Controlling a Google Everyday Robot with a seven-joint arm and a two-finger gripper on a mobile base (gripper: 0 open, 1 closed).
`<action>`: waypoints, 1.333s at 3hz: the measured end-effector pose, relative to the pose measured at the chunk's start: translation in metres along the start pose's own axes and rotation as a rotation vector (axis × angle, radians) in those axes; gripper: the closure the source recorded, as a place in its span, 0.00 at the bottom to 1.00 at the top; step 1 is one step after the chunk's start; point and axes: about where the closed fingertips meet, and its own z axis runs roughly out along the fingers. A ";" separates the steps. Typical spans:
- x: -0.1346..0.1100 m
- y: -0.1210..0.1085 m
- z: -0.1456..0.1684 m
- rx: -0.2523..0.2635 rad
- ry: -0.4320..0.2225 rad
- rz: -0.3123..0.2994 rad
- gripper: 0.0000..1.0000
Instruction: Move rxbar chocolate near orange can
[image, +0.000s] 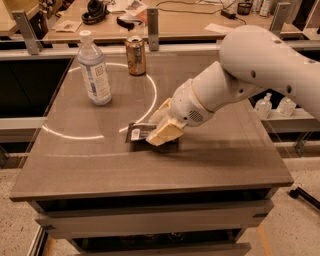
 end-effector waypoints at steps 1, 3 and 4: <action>-0.014 -0.028 -0.023 0.081 -0.103 -0.039 1.00; -0.016 -0.092 -0.053 0.261 -0.205 -0.079 1.00; -0.018 -0.122 -0.071 0.382 -0.283 -0.104 1.00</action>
Offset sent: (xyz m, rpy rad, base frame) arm 0.0974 -0.0348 0.0735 0.1948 -0.2774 -0.0934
